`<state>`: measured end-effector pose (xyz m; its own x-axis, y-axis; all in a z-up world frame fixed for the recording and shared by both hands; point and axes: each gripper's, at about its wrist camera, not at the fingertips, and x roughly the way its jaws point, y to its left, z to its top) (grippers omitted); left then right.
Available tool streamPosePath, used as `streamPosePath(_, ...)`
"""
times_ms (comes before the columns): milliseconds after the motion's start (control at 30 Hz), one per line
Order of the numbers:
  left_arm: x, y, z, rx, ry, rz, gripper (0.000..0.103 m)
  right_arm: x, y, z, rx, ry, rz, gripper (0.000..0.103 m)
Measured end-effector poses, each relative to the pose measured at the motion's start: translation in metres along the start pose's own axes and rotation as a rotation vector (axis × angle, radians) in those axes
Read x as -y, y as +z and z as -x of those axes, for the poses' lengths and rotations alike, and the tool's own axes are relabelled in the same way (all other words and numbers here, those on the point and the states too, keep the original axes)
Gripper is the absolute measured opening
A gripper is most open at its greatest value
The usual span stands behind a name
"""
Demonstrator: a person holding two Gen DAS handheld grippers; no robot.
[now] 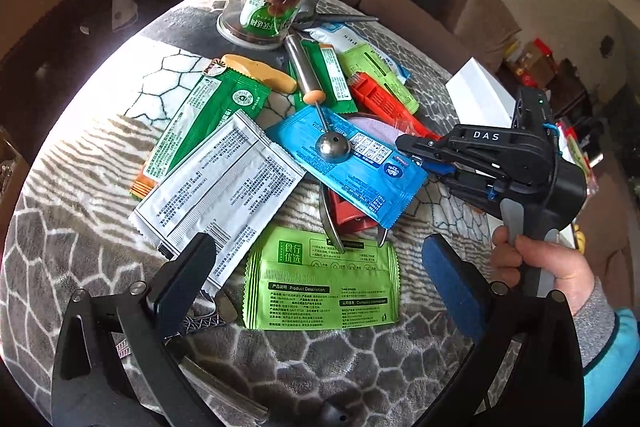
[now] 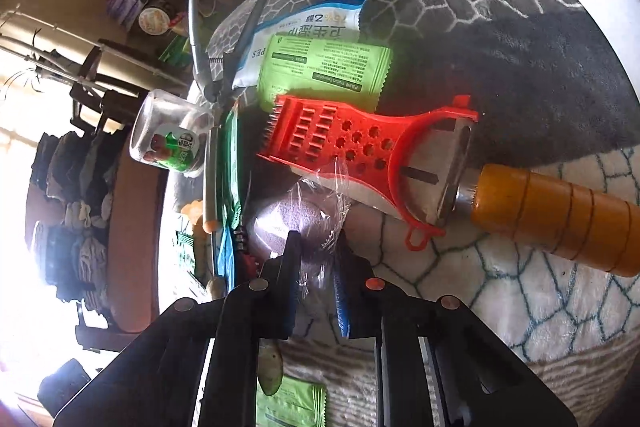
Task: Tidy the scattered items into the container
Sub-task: 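Grasp the clear plastic bag with purple contents using the right tool, then carry the plastic bag into the white box with the right tool and release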
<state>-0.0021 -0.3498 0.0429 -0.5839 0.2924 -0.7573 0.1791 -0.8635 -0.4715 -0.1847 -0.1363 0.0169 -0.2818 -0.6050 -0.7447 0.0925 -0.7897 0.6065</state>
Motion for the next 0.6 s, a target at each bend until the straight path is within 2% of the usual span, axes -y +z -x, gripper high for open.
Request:
streamPosePath(133, 0.000, -0.001, 0.002, 0.009, 0.000, 0.010, 0.103, -0.006, -0.010, 0.027, 0.037, 0.042, 0.021, 0.009)
streamPosePath(233, 0.012, -0.003, 0.003, 0.026, 0.034, -0.055, 0.103, -0.011, -0.019, 0.066, 0.117, 0.011, 0.089, 0.008)
streamPosePath(300, 0.023, -0.007, 0.001, 0.023, 0.043, -0.113, 0.103, -0.007, -0.025, 0.086, 0.126, -0.014, 0.124, 0.008)
streamPosePath(367, 0.033, -0.011, -0.002, 0.006, 0.013, -0.148, 0.103, -0.001, -0.033, 0.103, 0.115, 0.001, 0.118, 0.008)
streamPosePath(400, 0.037, -0.012, -0.004, -0.006, -0.023, -0.155, 0.103, 0.003, -0.039, 0.111, 0.109, 0.019, 0.100, 0.008)
streamPosePath(467, 0.038, -0.015, -0.009, -0.051, -0.146, -0.108, 0.103, 0.004, -0.052, 0.127, 0.114, 0.045, 0.092, 0.008)
streamPosePath(600, 0.013, -0.018, -0.020, -0.139, -0.426, 0.155, 0.103, 0.000, -0.076, 0.153, 0.135, 0.133, 0.063, 0.008)
